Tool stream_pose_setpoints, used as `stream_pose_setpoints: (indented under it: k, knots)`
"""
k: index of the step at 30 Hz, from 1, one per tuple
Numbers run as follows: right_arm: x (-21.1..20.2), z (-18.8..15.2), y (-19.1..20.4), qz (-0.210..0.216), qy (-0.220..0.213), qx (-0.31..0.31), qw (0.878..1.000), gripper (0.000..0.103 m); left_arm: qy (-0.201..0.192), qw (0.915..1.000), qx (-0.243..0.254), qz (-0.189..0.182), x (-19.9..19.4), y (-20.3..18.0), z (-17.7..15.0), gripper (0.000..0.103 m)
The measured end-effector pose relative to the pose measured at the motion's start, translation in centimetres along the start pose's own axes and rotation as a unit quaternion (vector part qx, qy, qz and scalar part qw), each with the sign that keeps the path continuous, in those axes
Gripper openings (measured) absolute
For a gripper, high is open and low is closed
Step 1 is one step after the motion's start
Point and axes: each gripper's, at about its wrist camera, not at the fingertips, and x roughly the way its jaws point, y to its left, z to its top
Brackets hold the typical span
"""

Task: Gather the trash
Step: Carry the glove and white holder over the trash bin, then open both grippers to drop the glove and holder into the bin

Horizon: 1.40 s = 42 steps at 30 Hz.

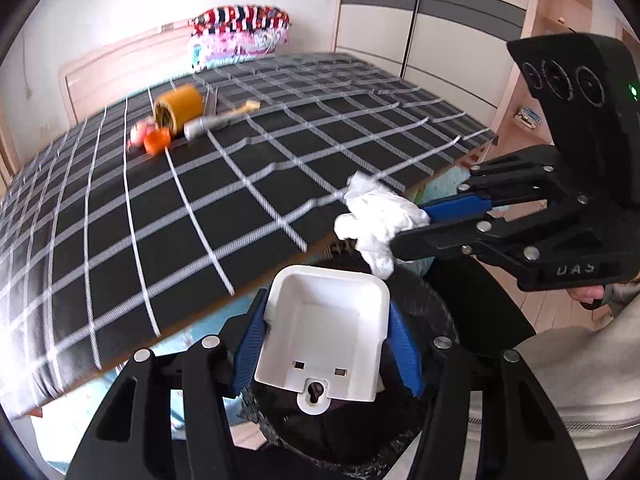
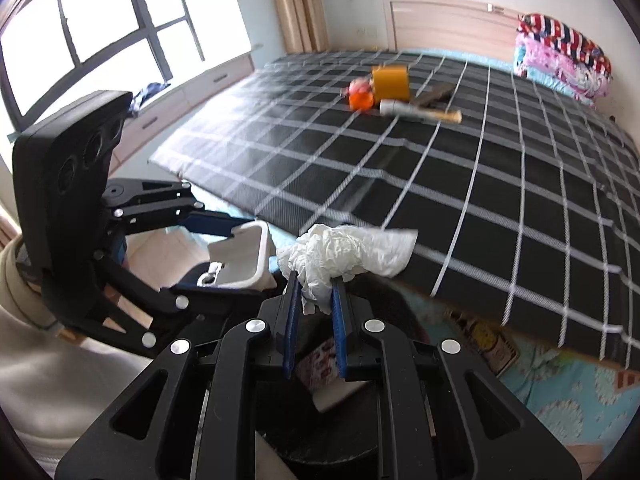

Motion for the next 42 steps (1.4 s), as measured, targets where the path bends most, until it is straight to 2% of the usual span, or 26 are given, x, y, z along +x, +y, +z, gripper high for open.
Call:
stream_pose_setpoints:
  k: [11, 16, 22, 31, 32, 35, 36, 42]
  knots:
    - [4.9, -5.0, -0.7, -0.003, 0.09, 0.023, 0.996, 0.016, 0.08, 0.9966, -0.017, -0.009, 5.3, 0.6, -3.2, 0.055]
    - [7.0, -5.9, -1.1, 0.001, 0.12, 0.028, 0.992, 0.016, 0.12, 0.9919, -0.036, -0.017, 8.2, 1.0, -4.6, 0.055]
    - [9.2, -6.9, -1.5, 0.005, 0.156, 0.033, 0.987, 0.016, 0.149, 0.9877, -0.042, -0.021, 10.0, 0.9, -5.5, 0.055]
    - [11.2, -8.4, -2.2, 0.01, 0.186, 0.049, 0.981, 0.016, 0.164, 0.9857, -0.035, -0.019, 11.3, 0.5, -6.0, 0.055]
    - [11.3, -8.4, -2.3, 0.009, 0.187, 0.049, 0.981, 0.017, 0.165, 0.9855, -0.034, -0.019, 11.4, 0.5, -6.0, 0.055]
    - [11.3, -8.4, -2.4, 0.006, 0.189, 0.053, 0.981, 0.034, 0.167, 0.9848, -0.044, -0.02, 11.3, 0.6, -5.8, 0.058]
    - [11.5, -8.3, -2.5, 0.008, 0.187, 0.053, 0.981, 0.036, 0.165, 0.9849, -0.048, -0.021, 11.1, 0.7, -5.7, 0.06]
    - [11.2, -8.0, -1.9, 0.007, 0.186, 0.043, 0.982, 0.037, 0.138, 0.9886, -0.052, -0.028, 9.3, 0.7, -4.7, 0.062]
